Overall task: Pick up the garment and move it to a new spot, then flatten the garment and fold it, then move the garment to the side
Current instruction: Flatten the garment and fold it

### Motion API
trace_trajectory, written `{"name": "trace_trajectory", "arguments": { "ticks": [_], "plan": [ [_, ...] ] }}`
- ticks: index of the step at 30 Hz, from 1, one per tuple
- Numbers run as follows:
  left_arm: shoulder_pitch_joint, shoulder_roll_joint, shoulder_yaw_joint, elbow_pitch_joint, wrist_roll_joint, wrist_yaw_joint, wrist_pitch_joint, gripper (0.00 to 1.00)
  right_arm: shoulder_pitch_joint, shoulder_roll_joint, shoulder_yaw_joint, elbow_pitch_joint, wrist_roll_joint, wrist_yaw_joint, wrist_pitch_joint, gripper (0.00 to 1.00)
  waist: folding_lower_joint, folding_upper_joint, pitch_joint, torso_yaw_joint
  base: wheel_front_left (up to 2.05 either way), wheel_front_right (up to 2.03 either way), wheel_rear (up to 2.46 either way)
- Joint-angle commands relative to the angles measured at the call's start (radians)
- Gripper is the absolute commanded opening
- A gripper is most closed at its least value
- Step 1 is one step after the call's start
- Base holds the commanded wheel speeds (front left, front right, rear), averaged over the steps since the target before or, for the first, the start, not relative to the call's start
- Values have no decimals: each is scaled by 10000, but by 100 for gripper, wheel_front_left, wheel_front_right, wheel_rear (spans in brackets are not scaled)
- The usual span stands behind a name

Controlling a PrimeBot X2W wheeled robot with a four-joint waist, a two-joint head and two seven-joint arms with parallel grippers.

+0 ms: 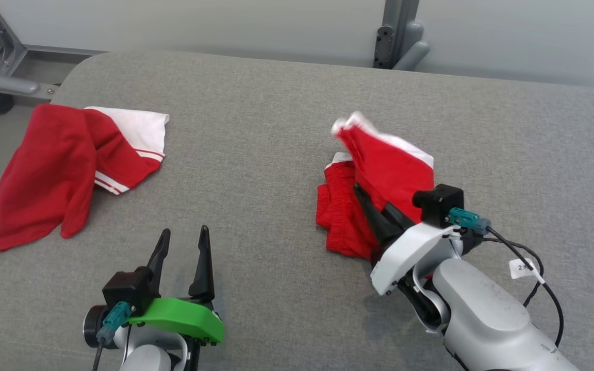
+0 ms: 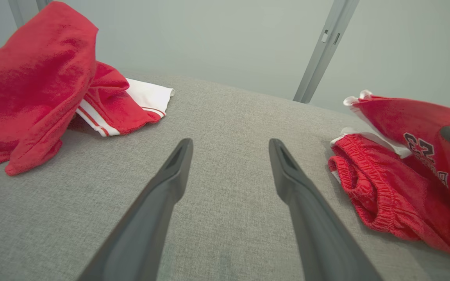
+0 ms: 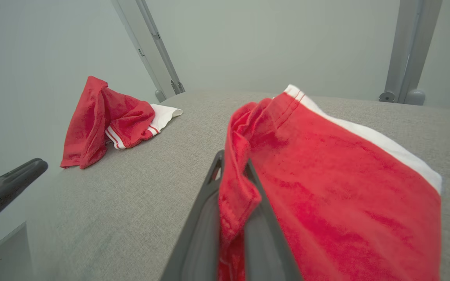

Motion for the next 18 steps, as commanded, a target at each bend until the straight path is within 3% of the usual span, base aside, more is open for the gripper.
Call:
{"name": "trace_trajectory", "arguments": {
  "ticks": [1,3,4,5,11,18],
  "plan": [
    [130,47,38,-53,-174,74,1,100,-201,42,427,215,61,-1,-3,0,0,0,63,364,0,0,0],
    [73,43,7,-32,-141,66,1,100,-257,124,863,596,216,-1,-2,0,0,0,116,464,0,0,0],
    [59,46,14,-5,-159,95,0,100,-319,151,1026,757,268,-1,-3,27,0,0,139,498,0,0,0],
    [40,44,14,1,-165,111,0,100,-414,182,1140,902,357,-1,-3,100,0,0,166,516,0,0,0],
    [31,47,269,-13,-56,183,1,100,-529,349,1508,963,723,-1,-3,100,0,0,199,272,0,0,0],
    [215,46,917,-48,403,178,0,100,-25,-91,392,254,251,-2,-3,100,0,0,-80,-719,0,0,0]
  ]
}}
